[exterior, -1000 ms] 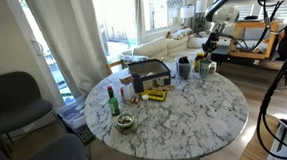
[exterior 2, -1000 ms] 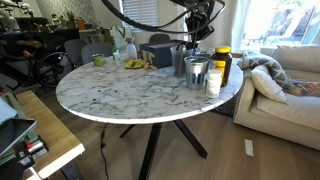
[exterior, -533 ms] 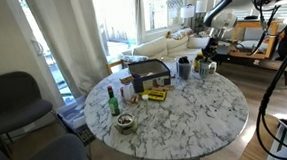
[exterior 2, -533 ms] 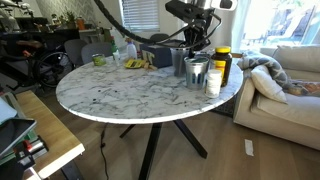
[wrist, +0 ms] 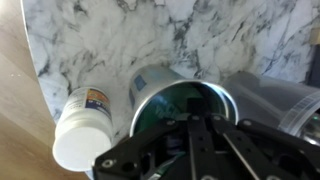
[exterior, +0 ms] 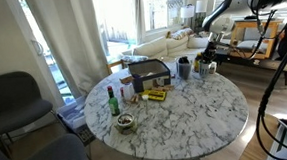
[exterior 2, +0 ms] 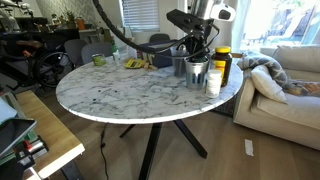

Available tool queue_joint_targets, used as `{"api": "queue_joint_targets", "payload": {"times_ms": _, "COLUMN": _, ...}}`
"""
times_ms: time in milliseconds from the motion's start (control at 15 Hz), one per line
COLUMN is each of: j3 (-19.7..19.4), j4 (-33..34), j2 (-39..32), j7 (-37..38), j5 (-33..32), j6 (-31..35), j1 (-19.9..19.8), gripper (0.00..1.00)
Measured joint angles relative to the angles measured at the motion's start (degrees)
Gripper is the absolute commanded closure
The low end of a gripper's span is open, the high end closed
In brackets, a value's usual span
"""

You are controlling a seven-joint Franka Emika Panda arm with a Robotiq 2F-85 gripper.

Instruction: Remove the green lid from the silver cup

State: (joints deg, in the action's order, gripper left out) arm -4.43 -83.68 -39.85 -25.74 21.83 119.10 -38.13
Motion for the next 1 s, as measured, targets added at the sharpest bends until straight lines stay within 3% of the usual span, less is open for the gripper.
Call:
{"api": "queue_joint_targets", "payload": {"times_ms": 267, "j3": -1.55, "j4": 0.01, "j2": -1.01, "j7": 5.57, "j5": -2.54, "j6": 6.54, "j1": 1.65, "gripper": 1.00}}
{"api": "queue_joint_targets", "payload": {"times_ms": 533, "j3": -2.34, "j4": 0.14, "j2": -1.46, "j7": 8.95, "j5": -4.02, "j6": 7.02, "j1": 2.59, "gripper": 1.00}}
{"api": "queue_joint_targets", "payload": {"times_ms": 1000, "j3": -1.87, "j4": 0.49, "j2": -0.09, "j7": 8.49, "j5": -3.83, "j6": 6.25, "j1": 2.46, "gripper": 1.00}}
